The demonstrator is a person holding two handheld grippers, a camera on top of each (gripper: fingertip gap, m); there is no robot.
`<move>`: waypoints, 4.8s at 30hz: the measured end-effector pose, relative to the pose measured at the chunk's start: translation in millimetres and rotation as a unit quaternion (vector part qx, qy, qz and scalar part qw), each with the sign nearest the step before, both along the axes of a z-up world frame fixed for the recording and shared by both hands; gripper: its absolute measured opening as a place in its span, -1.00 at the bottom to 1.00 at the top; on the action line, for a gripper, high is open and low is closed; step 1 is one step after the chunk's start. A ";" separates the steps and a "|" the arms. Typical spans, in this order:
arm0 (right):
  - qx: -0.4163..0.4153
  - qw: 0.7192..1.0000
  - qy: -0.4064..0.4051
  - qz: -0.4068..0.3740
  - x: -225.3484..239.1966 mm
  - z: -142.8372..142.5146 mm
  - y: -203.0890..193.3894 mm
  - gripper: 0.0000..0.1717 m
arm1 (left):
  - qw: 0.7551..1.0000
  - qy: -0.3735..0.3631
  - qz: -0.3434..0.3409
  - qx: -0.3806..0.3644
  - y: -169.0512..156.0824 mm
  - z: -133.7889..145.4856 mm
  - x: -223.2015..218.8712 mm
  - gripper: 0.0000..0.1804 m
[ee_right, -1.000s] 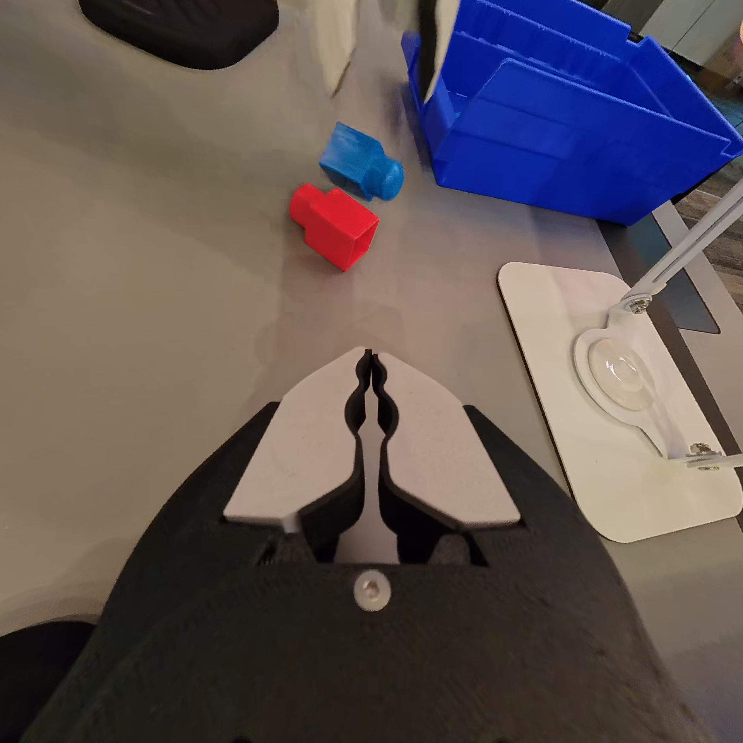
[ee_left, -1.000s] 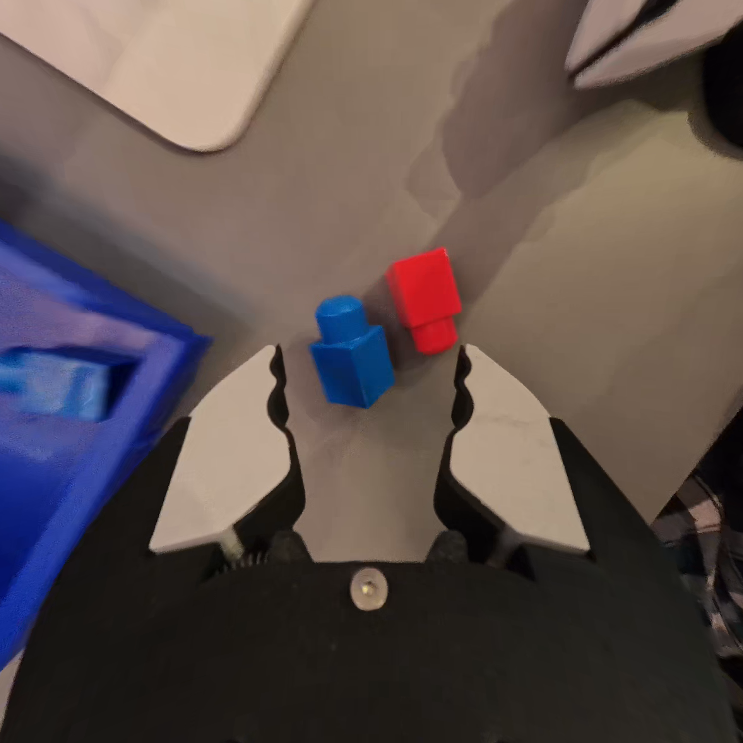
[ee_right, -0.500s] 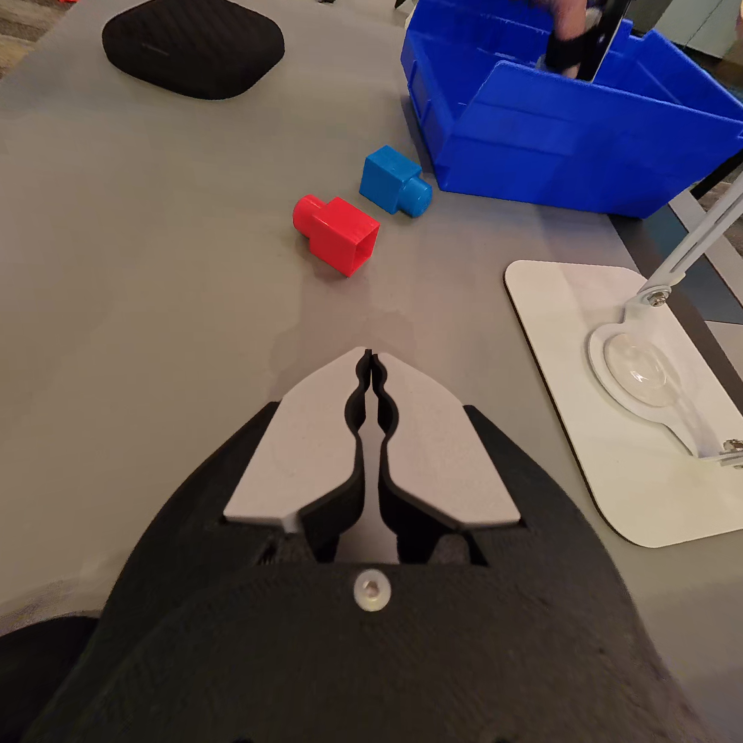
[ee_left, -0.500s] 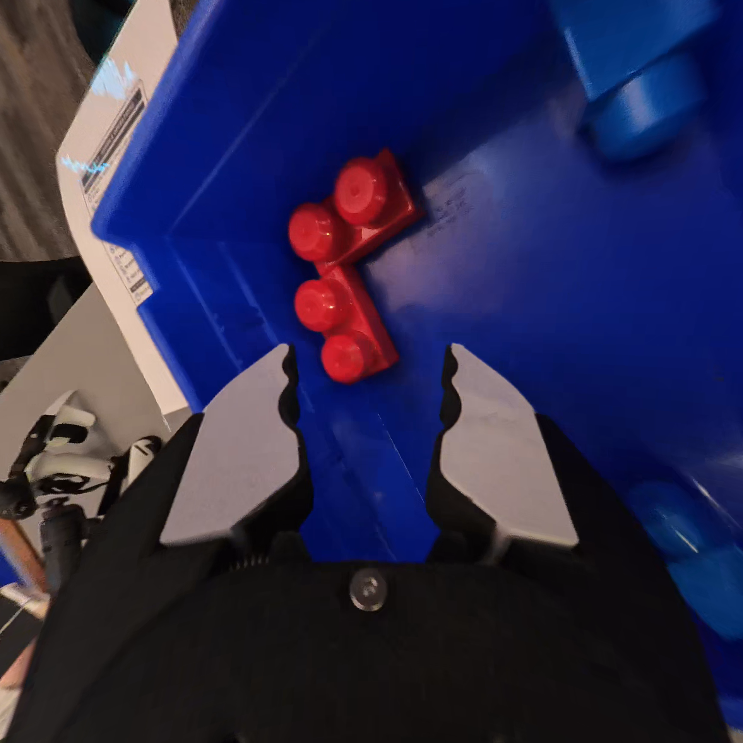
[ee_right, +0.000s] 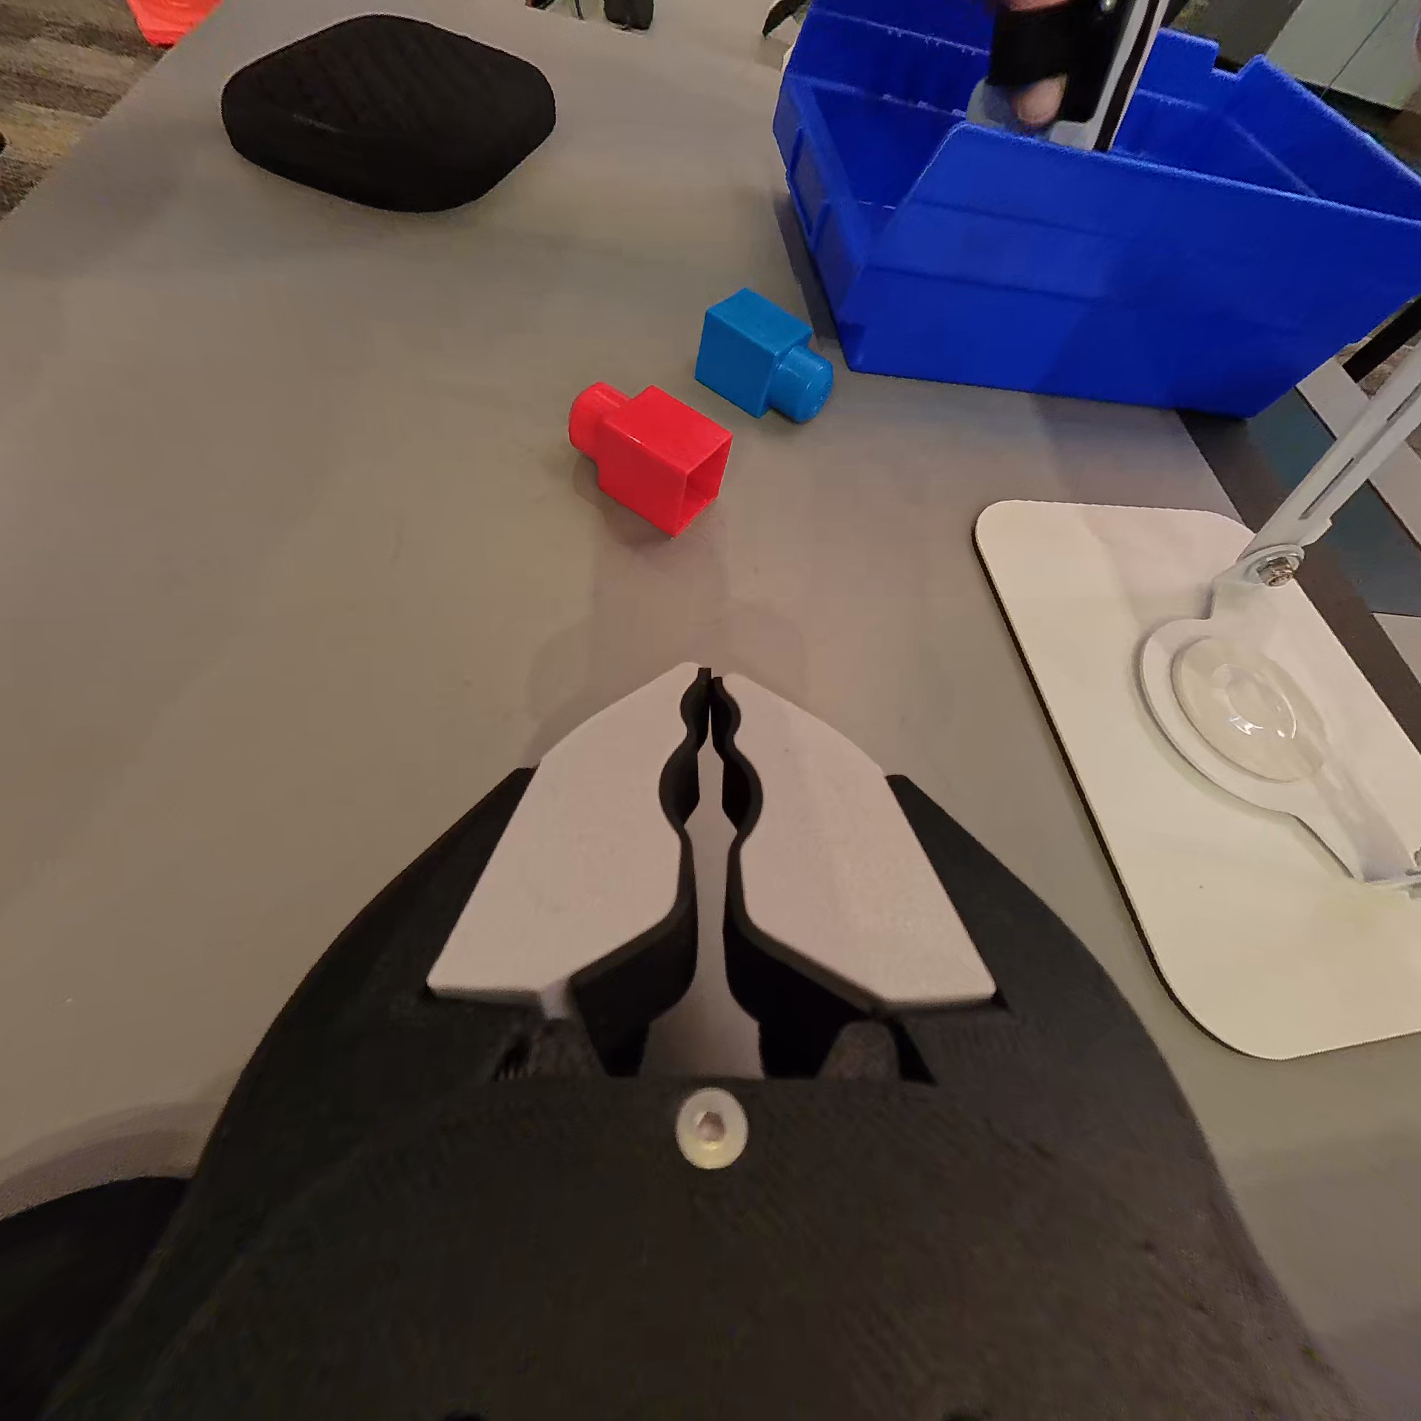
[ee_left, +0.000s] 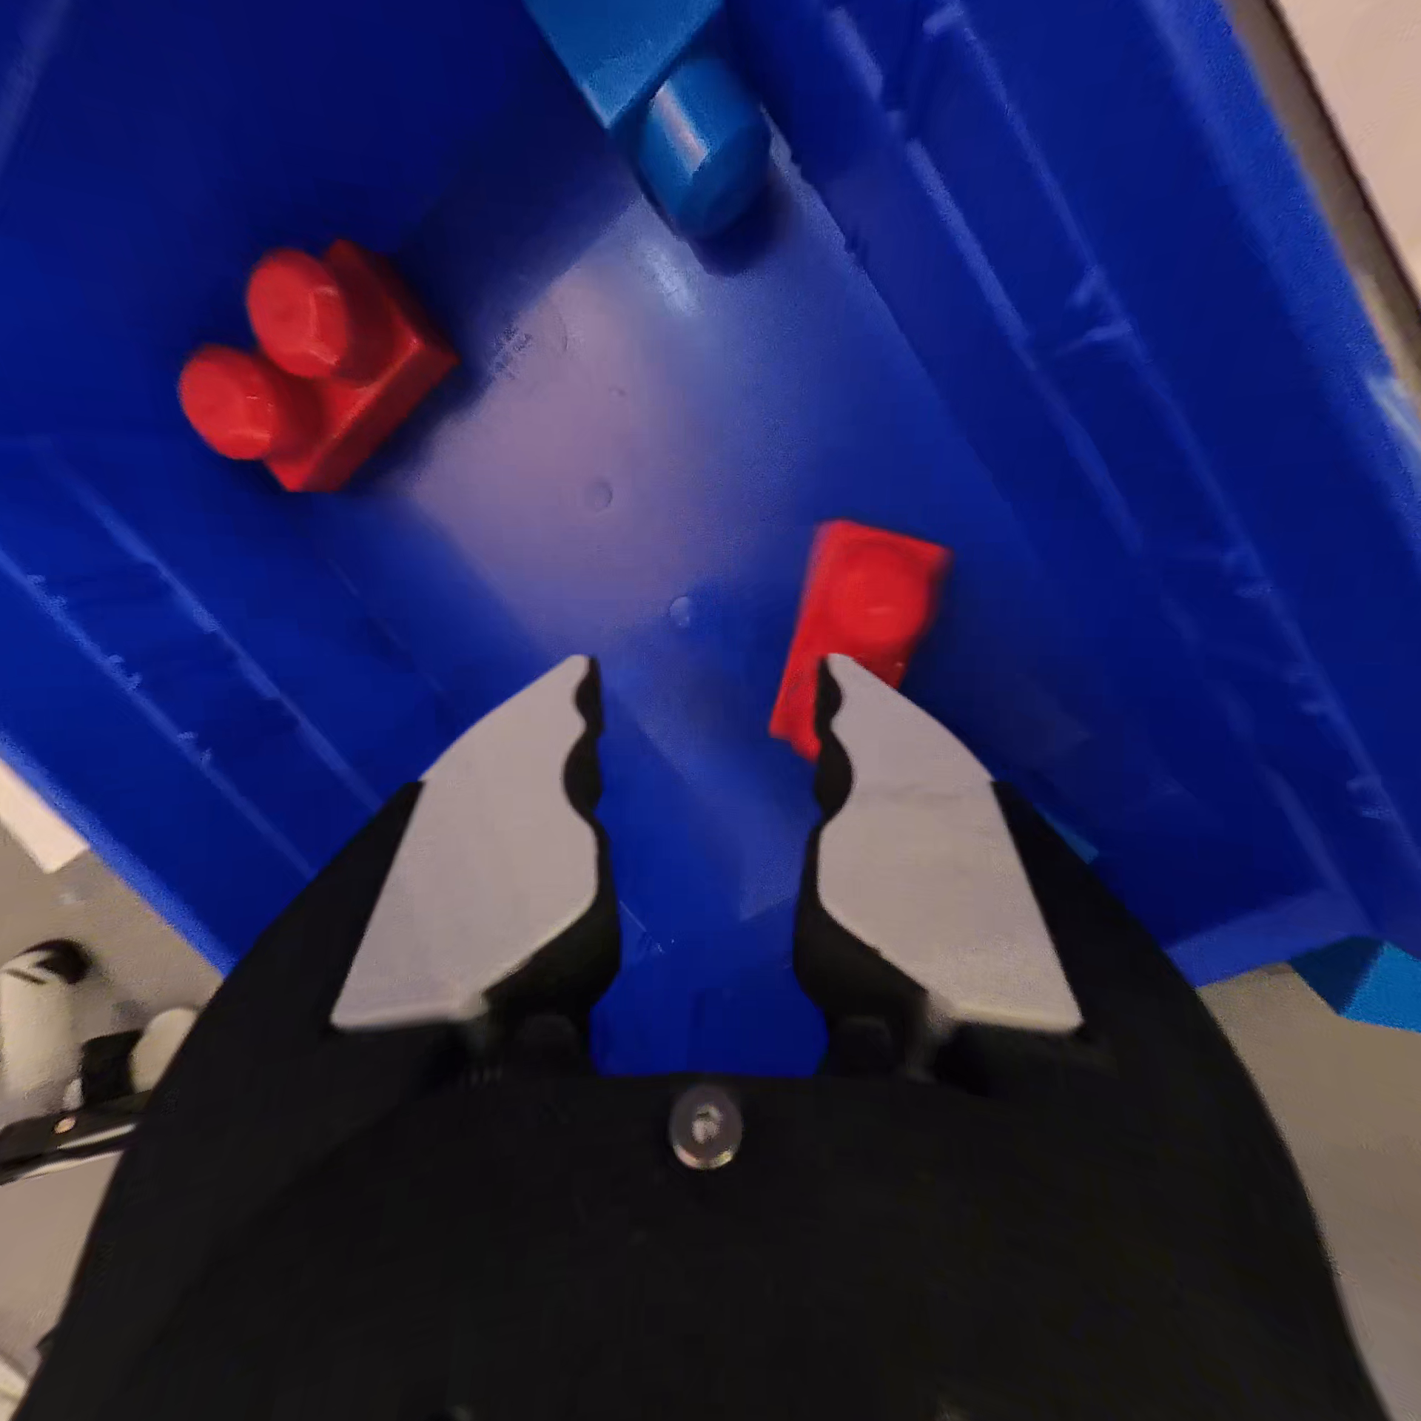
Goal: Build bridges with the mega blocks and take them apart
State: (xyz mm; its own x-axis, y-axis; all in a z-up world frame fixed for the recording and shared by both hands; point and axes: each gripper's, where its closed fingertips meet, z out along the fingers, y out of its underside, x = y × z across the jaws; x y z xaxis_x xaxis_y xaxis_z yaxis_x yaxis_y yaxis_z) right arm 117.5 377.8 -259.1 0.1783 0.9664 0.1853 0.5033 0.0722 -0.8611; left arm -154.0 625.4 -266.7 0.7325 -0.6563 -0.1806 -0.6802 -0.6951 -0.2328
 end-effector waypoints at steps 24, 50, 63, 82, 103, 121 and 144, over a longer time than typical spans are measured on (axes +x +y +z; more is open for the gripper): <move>-0.001 1.000 -0.004 0.001 -0.9 -2.6 1.7 -1.00 | 0.981 -0.066 -0.179 0.043 -103.9 70.7 44.6 -0.59; 0.027 0.991 0.022 -0.129 35.3 16.4 43.0 -1.00 | 0.923 -0.107 -0.358 -0.093 -317.4 -32.3 283.6 -0.33; 0.022 0.993 0.017 -0.110 30.9 13.5 37.7 -1.00 | 0.973 -0.137 -0.181 0.033 -259.4 -6.1 146.3 -0.32; -0.022 0.999 -0.012 0.023 -25.5 16.6 -9.6 -1.00 | 0.880 -0.069 -0.466 -0.054 -291.9 -34.0 172.2 -0.67; -0.105 0.990 -0.075 0.058 -36.4 -4.3 -8.2 -1.00 | 0.962 -0.079 -0.254 0.069 -242.3 8.1 129.8 -0.40; -0.095 0.992 -0.057 0.059 -36.6 -11.4 -5.9 -1.00 | 0.947 -0.278 -0.151 -0.055 -224.8 -35.4 132.2 -0.07; -0.100 0.993 -0.048 0.046 -33.4 -12.6 1.4 -1.00 | 0.864 -0.328 -0.332 -0.188 -276.8 -5.4 201.4 -0.20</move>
